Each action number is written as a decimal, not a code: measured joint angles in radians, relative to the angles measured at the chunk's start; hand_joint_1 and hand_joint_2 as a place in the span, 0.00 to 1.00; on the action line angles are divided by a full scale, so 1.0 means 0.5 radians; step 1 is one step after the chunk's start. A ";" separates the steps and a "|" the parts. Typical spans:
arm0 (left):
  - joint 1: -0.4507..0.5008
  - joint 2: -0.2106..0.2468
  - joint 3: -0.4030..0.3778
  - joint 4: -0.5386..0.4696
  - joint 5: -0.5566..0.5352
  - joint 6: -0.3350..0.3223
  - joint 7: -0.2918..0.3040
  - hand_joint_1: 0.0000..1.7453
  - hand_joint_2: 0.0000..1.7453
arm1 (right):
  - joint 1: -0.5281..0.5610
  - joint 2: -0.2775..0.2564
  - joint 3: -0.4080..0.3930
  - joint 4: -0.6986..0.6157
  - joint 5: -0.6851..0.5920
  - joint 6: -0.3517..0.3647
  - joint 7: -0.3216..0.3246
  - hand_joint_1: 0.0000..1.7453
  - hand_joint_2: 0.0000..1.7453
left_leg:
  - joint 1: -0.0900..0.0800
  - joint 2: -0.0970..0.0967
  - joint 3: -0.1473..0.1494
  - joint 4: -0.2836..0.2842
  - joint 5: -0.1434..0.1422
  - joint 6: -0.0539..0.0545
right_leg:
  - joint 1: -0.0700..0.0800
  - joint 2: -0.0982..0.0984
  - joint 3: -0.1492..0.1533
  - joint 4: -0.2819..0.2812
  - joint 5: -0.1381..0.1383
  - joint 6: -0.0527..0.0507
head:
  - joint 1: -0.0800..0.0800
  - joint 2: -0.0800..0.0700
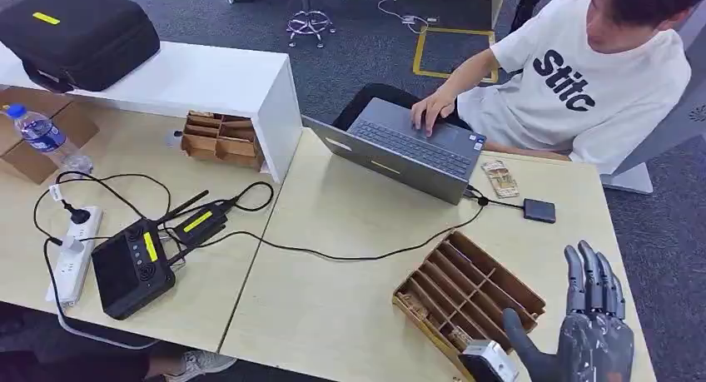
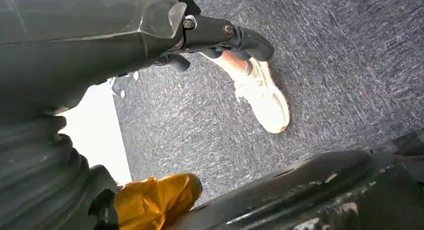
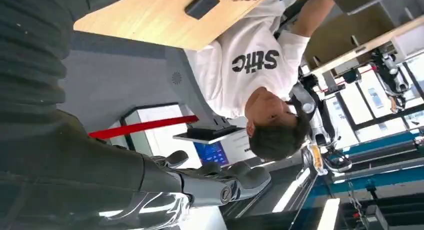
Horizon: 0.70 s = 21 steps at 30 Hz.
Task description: Pass the card to the sensor for recognition and then transmit it.
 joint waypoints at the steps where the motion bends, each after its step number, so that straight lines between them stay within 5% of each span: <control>1: 0.000 0.000 0.000 0.000 0.000 -0.002 0.000 0.00 1.00 | -0.005 0.005 -0.009 0.012 0.036 -0.002 0.007 0.00 1.00 | 0.000 0.000 0.000 0.000 0.000 0.000 | 0.000 0.000 0.000 0.000 0.000 0.000 | 0.001 0.000; 10: 0.000 0.000 0.000 -0.010 0.000 -0.021 0.001 0.00 1.00 | -0.039 0.039 -0.034 0.118 0.302 -0.048 0.097 0.00 1.00 | 0.000 0.000 0.000 0.000 0.000 0.000 | 0.000 0.000 0.000 0.000 0.000 0.000 | 0.000 0.000; 21: 0.000 0.000 -0.001 -0.016 -0.001 -0.027 0.001 0.00 1.00 | -0.069 0.051 -0.048 0.207 0.343 -0.047 0.111 0.00 1.00 | 0.000 0.000 0.000 0.000 0.000 0.000 | 0.000 0.000 0.000 0.000 0.000 0.000 | 0.000 0.000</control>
